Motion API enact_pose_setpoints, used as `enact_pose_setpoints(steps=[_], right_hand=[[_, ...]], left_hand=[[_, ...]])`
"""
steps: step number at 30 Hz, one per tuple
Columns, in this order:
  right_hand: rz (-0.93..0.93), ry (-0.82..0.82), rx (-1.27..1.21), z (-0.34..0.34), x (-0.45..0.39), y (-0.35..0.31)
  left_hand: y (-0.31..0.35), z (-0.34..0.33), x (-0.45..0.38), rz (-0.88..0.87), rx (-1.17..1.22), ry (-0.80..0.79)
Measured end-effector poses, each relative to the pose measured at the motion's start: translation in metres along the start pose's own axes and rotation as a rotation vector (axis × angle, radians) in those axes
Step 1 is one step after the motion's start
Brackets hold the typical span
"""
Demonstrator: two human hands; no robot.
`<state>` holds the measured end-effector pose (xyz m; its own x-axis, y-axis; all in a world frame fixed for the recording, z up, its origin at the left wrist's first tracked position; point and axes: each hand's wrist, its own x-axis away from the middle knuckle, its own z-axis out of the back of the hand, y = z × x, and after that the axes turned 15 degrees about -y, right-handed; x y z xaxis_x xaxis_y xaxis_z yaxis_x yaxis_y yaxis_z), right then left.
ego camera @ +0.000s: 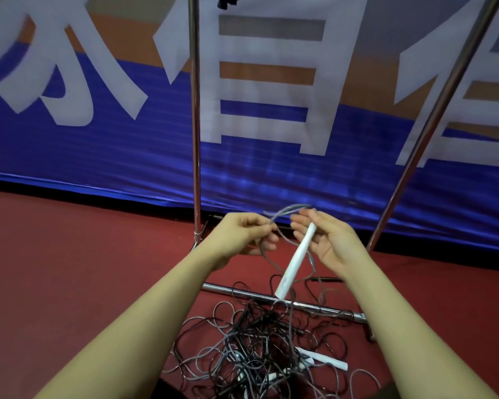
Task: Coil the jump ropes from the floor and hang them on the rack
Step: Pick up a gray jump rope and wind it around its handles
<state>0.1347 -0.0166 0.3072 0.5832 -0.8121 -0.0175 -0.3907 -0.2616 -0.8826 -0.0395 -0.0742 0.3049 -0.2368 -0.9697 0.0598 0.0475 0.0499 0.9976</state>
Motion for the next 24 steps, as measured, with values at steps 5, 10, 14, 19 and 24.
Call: enact_pose_setpoints(steps=[5, 10, 14, 19, 24], right_hand=[[-0.162, -0.132, 0.380, 0.000, -0.001, 0.020], [-0.299, -0.252, 0.503, -0.002, -0.001, 0.034], [-0.353, -0.320, 0.449, -0.006, -0.002, 0.037], [-0.356, -0.427, 0.270, -0.015, 0.000, 0.037], [-0.335, -0.410, 0.244, -0.027, 0.006, 0.027]], left_hand=[[0.012, 0.012, -0.002, -0.126, 0.324, 0.145], [0.015, 0.024, -0.003, -0.199, 0.508, 0.251], [0.012, 0.032, -0.006, -0.244, 0.588, 0.319], [0.009, 0.035, -0.010, -0.293, 0.660, 0.392], [0.004, 0.038, -0.012, -0.276, 0.629, 0.421]])
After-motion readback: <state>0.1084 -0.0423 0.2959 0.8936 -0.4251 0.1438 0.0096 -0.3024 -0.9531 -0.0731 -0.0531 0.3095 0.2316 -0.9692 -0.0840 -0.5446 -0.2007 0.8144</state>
